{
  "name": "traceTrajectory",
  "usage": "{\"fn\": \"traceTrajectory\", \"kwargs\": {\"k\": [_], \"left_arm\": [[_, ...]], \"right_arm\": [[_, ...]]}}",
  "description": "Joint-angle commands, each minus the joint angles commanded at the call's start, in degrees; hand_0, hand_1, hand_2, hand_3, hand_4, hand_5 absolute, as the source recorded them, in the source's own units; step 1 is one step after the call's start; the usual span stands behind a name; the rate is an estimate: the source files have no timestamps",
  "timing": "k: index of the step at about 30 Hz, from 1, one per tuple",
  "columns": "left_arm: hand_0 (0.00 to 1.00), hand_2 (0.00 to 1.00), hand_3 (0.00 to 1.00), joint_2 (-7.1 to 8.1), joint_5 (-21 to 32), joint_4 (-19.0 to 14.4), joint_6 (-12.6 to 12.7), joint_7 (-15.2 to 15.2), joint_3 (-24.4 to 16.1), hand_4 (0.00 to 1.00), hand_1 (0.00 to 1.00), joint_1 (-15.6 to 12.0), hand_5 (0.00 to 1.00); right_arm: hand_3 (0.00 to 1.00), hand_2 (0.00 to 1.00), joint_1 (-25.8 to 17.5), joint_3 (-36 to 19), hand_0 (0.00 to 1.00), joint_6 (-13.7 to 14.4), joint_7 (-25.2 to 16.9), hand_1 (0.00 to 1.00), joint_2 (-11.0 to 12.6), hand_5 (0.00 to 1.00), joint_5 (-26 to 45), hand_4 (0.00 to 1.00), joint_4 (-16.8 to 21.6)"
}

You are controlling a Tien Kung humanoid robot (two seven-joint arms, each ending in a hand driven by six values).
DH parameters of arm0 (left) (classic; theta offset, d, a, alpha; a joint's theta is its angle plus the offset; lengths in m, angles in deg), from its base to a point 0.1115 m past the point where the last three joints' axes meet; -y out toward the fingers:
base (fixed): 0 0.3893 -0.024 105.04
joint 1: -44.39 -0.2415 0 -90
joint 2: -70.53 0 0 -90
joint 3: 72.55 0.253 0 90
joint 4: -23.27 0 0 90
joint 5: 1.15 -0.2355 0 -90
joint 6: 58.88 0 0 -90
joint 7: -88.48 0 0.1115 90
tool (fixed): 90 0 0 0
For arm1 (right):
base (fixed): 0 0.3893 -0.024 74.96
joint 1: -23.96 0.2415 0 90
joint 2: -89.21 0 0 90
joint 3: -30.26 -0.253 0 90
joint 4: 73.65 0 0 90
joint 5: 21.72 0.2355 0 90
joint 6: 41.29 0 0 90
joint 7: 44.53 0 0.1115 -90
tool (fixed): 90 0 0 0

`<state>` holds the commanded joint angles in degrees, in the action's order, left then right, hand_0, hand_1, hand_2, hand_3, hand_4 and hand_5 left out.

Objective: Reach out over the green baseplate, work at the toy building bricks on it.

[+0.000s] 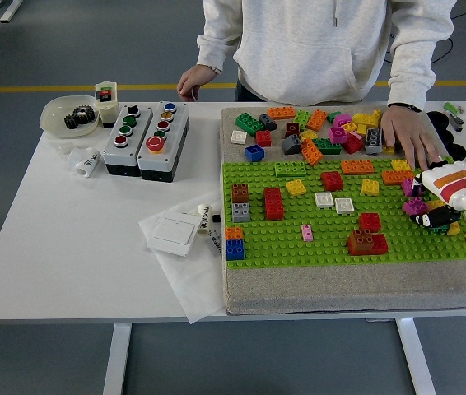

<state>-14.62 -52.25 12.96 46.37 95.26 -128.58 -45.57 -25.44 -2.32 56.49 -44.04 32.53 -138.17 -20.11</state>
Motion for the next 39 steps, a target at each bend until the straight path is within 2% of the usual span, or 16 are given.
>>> {"fn": "traceTrajectory", "kwargs": {"k": [1,2,13,15,19,20,39], "left_arm": [[0.761,0.845,0.758,0.0,0.0,0.0,-0.01,-0.01,0.01,0.791,0.793,0.02,0.693],[0.761,0.844,0.758,0.01,0.02,0.0,-0.01,-0.01,0.04,0.791,0.794,0.03,0.692],[0.761,0.845,0.758,0.14,0.34,0.0,-0.02,-0.15,0.42,0.792,0.794,0.35,0.695],[0.761,0.844,0.758,0.15,0.33,0.0,-0.02,-0.14,0.42,0.792,0.795,0.4,0.693],[0.761,0.844,0.758,0.15,0.38,0.0,-0.01,-0.16,0.44,0.792,0.795,0.46,0.693],[0.761,0.844,0.759,0.15,0.41,0.0,0.0,-0.16,0.46,0.792,0.794,0.48,0.692],[0.76,0.843,0.758,0.17,1.19,0.0,0.02,-0.23,1.12,0.791,0.794,0.56,0.692]], "right_arm": [[0.649,0.67,0.01,-0.15,0.493,-0.17,0.51,0.577,0.03,0.473,1.16,0.951,0.11],[0.682,0.664,0.03,-0.19,0.472,-0.23,0.75,0.57,0.03,0.555,1.7,0.998,0.12],[0.689,0.663,0.14,-0.4,0.461,0.24,1.98,0.568,-0.08,0.555,8.17,0.998,-0.12],[0.661,0.648,0.35,-0.13,0.423,0.22,2.13,0.547,-0.12,0.562,8.4,0.998,0.02],[0.661,0.648,0.79,0.55,0.423,-0.19,2.42,0.547,-0.19,0.562,7.96,0.998,0.36],[0.604,0.605,0.95,0.72,0.379,-0.33,2.51,0.513,-0.28,0.575,7.44,0.998,0.37],[0.567,0.568,1.1,0.83,0.335,-1.54,2.98,0.481,0.09,0.594,3.53,0.998,1.06]]}}
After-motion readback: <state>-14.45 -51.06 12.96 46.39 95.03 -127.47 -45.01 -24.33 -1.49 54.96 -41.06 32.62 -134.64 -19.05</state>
